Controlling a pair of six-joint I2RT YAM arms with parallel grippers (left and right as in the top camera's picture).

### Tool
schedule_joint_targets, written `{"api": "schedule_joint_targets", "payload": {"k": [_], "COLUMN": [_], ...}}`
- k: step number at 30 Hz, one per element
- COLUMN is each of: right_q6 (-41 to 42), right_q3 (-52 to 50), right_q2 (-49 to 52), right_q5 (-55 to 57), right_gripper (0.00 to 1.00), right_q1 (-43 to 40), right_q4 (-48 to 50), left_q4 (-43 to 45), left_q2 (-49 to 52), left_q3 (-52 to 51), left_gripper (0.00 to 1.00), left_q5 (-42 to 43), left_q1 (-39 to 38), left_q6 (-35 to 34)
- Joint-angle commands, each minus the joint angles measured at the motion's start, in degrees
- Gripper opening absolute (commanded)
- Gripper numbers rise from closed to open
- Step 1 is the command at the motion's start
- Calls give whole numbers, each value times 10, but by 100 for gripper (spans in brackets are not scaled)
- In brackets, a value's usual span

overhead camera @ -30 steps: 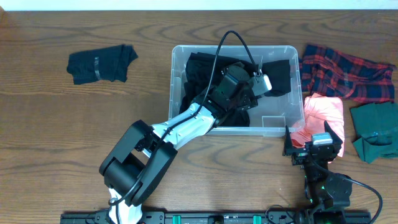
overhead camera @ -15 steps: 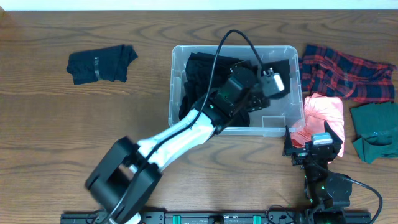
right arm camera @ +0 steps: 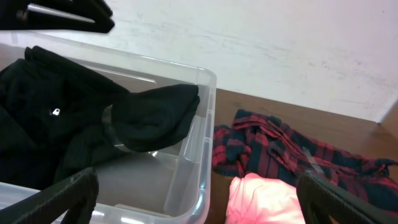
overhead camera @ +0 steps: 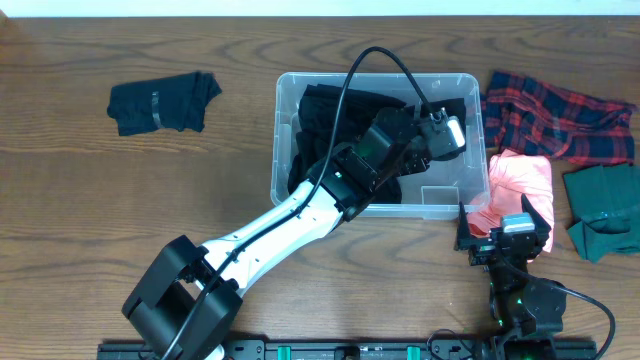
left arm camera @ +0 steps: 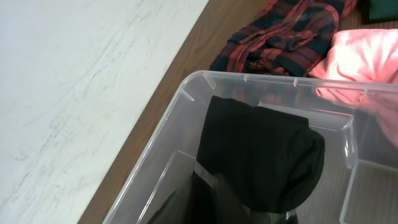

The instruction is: Pack container

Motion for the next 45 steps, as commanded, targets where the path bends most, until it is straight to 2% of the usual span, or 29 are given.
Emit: {"api": "schedule_joint_targets", "payload": {"k": [1, 4, 6, 9, 17, 21, 28, 45], "right_q6": [-4, -4, -4, -4, -4, -4, -4, -4], "right_q3": [-1, -1, -1, -1, -1, -1, -1, -1], "right_q2": [-2, -2, -2, -2, -2, -2, -2, -2], "right_q5": [0, 0, 0, 0, 0, 0, 0, 0], "right_gripper": [99, 99, 99, 99, 99, 99, 99, 99], "right_q1": [-5, -5, -5, -5, -5, -5, -5, -5], "right_q4": [-2, -2, -2, -2, -2, -2, -2, -2], "left_q4": [-1, 8, 24, 45, 43, 21, 2, 60], "left_q2": [0, 0, 3, 9, 25, 25, 29, 135], "left_q3": [7, 7, 7, 7, 7, 7, 7, 7], "left_gripper": [6, 6, 6, 6, 6, 6, 6, 6], "left_q5": [-2, -3, -2, -2, 114, 148, 152, 143], "left_q1": [-1, 1, 7, 18, 34, 34, 33, 34], "left_q6": [-32, -132, -223, -309, -401, -424, -436, -436]}}
